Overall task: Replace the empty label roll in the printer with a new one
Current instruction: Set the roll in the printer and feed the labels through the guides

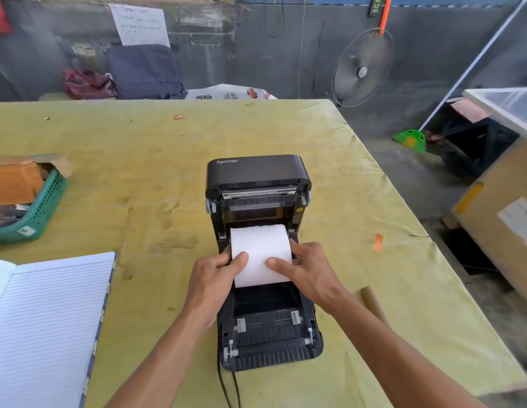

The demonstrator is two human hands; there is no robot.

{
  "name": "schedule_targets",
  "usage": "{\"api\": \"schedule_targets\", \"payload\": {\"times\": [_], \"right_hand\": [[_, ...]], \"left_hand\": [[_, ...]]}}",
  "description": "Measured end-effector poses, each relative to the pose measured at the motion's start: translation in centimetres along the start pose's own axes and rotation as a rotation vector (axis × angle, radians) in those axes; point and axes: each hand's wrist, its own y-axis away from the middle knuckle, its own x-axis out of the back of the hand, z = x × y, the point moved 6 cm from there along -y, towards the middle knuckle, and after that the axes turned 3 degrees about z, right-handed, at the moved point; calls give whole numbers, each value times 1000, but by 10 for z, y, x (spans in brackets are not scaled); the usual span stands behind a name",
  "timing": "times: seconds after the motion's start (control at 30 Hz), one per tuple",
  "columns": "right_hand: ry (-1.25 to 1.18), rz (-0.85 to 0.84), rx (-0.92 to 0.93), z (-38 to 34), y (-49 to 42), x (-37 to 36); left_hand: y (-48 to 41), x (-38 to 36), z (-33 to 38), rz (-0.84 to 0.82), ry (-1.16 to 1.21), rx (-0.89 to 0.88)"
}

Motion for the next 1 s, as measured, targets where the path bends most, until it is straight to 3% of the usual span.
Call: {"api": "schedule_targets", "payload": {"times": [0.67,0.87,1.0], "right_hand": [[137,62,-28,25,12,-2],[33,151,-12,26,22,-7],[-29,106,-65,26,18,-2]], "left_hand": [[11,0,-11,28,-92,-21],[16,-1,-14,60,-100,-55],[15,-2,-15,29,-61,-30]]}}
